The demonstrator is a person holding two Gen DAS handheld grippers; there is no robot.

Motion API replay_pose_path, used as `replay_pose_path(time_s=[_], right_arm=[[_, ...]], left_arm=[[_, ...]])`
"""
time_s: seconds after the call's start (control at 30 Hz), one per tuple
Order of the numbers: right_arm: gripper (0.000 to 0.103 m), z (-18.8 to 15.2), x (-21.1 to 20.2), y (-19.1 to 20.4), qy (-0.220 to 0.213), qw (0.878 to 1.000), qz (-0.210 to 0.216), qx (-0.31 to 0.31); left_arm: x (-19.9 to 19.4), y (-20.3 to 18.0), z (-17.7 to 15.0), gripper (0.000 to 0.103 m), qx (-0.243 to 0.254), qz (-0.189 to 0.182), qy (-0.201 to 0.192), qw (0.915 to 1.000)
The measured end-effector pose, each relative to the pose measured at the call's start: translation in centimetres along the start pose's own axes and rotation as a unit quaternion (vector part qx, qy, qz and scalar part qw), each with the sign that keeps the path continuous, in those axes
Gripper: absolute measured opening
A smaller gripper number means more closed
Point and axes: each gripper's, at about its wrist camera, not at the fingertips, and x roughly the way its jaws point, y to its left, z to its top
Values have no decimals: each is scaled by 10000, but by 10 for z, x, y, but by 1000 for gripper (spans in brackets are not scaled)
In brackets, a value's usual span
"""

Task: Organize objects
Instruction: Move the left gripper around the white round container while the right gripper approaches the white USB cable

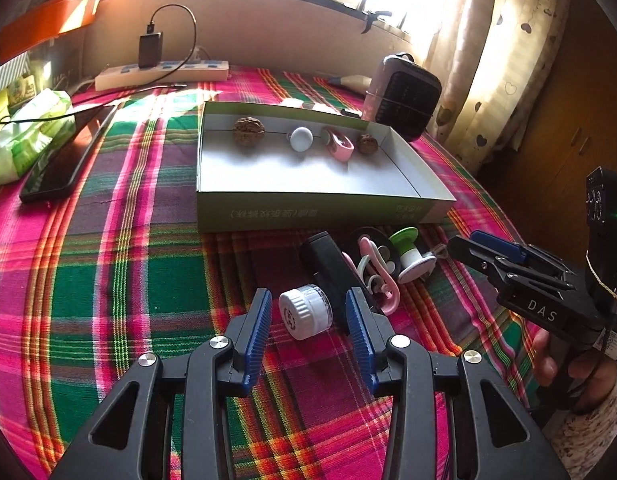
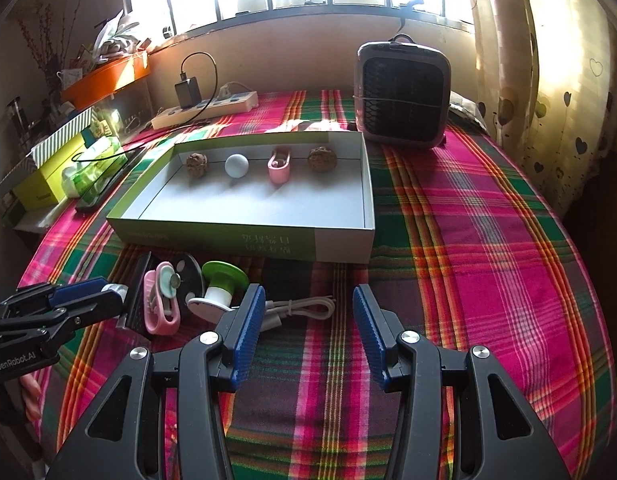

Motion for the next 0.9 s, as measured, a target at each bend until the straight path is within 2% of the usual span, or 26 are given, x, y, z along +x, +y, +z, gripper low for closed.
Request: replay_pose_path(time_s=[0.2, 0.43, 0.67, 0.9], right_arm=[[47, -4, 0, 1, 75, 9999, -95, 43], [47, -6, 3, 0, 218, 9994, -129, 220], [47, 4, 19, 0, 356, 9972, -5, 656], [52, 7, 22, 4, 373, 9980, -163, 484]], left_arm=[[6, 10, -3, 37, -141, -30, 121, 9998], [10, 13, 2, 37, -77, -43, 89, 9999], [11, 15, 1, 36, -31, -25, 22, 10000], [11, 15, 1, 36, -33, -26, 20, 10000]])
